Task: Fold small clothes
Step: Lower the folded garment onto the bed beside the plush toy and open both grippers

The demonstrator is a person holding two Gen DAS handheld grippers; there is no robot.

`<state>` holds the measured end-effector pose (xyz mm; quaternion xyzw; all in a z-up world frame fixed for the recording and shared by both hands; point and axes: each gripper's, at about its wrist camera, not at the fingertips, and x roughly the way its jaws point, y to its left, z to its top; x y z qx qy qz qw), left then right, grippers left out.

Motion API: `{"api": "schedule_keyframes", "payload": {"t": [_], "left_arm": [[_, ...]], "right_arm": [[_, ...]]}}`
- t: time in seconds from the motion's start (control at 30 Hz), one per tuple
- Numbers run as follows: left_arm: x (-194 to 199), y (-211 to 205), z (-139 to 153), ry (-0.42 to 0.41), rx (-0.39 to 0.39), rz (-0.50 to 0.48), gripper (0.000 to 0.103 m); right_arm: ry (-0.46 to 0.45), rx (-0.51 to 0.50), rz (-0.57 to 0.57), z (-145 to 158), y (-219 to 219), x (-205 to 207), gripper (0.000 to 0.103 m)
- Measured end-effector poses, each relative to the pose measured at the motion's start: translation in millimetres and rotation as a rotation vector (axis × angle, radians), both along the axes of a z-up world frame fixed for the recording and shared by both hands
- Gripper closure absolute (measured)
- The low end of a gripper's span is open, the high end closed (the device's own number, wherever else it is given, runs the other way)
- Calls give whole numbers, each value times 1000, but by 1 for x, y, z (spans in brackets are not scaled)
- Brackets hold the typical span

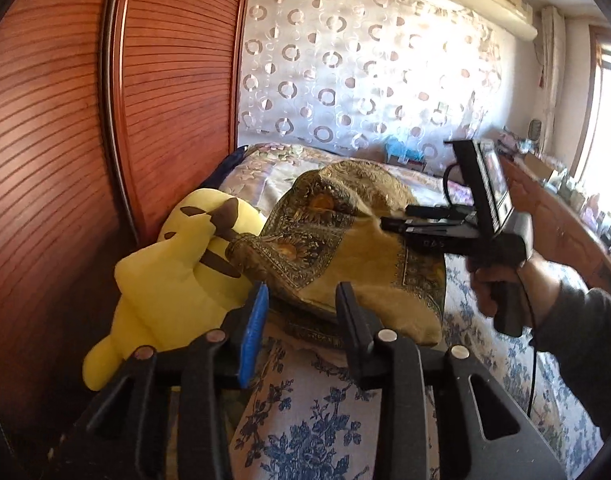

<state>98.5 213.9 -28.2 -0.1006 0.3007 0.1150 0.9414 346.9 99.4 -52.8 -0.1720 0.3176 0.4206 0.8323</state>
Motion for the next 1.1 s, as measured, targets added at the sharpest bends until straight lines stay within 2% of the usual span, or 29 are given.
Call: {"api": "schedule_keyframes", "payload": {"t": [0.23, 0.5, 0.77, 0.9, 1.1], "left_arm": [[-8, -19, 5, 21, 38, -25, 69], [-20, -52, 15, 5, 76, -61, 69], [-30, -87, 17, -11, 58, -121, 69], [-34, -103, 19, -25, 74, -129, 68], [-39, -129, 19, -22, 79, -161, 66]], "right_arm": [[33, 68, -4, 26, -28, -26, 43], [13, 99, -43, 48, -83, -74, 40], [-21, 129, -106, 62, -148, -121, 26], [-39, 141, -141, 67, -173, -144, 15], [-57, 162, -237, 71, -214, -175, 9]]}}
